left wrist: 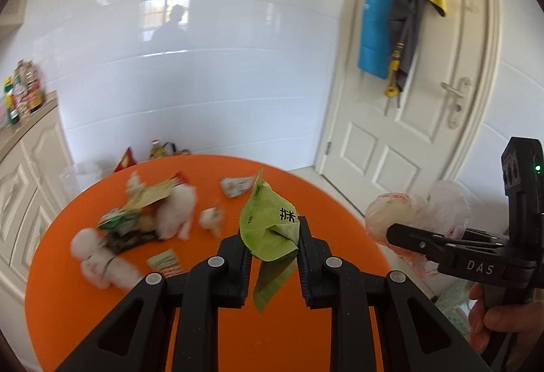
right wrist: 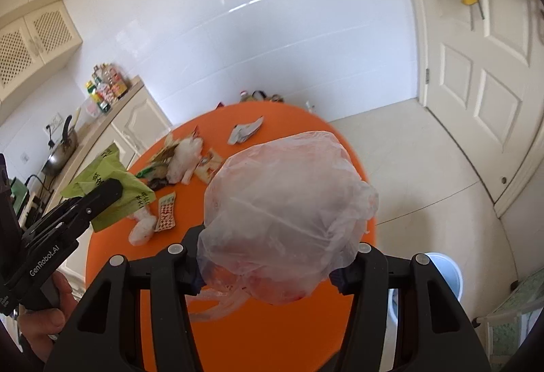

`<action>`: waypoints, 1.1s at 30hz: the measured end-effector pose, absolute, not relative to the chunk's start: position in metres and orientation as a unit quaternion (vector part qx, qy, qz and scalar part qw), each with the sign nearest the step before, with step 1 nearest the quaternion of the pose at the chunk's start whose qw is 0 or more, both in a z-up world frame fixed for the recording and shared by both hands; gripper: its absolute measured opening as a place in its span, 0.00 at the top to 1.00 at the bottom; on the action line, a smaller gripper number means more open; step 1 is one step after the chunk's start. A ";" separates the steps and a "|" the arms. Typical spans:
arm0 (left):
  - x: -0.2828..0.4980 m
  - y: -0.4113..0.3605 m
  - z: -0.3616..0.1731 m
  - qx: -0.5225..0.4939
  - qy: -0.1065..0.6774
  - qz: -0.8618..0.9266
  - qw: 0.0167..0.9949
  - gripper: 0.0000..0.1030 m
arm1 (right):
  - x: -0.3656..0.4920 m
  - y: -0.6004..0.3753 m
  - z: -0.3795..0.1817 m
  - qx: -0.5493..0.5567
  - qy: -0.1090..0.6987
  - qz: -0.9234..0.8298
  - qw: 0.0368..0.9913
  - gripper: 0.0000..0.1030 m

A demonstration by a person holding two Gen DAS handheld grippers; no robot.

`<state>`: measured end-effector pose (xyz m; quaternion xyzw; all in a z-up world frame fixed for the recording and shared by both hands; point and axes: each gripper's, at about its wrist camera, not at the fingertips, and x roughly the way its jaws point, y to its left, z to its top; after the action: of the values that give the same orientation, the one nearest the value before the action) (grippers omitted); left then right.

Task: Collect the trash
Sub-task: 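Carry the green bag with the left tool while the right tool carries the pink bag to the bin, then release both bags into the blue bin with both tools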

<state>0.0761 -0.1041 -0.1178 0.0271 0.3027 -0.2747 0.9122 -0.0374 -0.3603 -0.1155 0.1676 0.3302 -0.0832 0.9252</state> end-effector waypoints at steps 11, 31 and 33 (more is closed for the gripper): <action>0.073 -0.247 -0.126 0.067 0.325 -0.411 0.849 0.81 | -0.137 -0.458 -0.095 0.199 0.287 -0.220 0.911 0.47; 0.125 -0.468 -0.281 0.197 0.546 -0.455 0.676 0.80 | -0.202 -0.613 -0.274 0.359 0.392 -0.326 0.782 0.47; 0.136 -0.482 -0.298 0.206 0.569 -0.445 0.660 0.79 | -0.198 -0.620 -0.292 0.373 0.402 -0.320 0.772 0.47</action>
<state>0.1357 -0.4818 -0.2981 0.2059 0.5686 -0.4452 0.6604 -0.1981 -0.6195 -0.2920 0.3730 0.4022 -0.3200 0.7725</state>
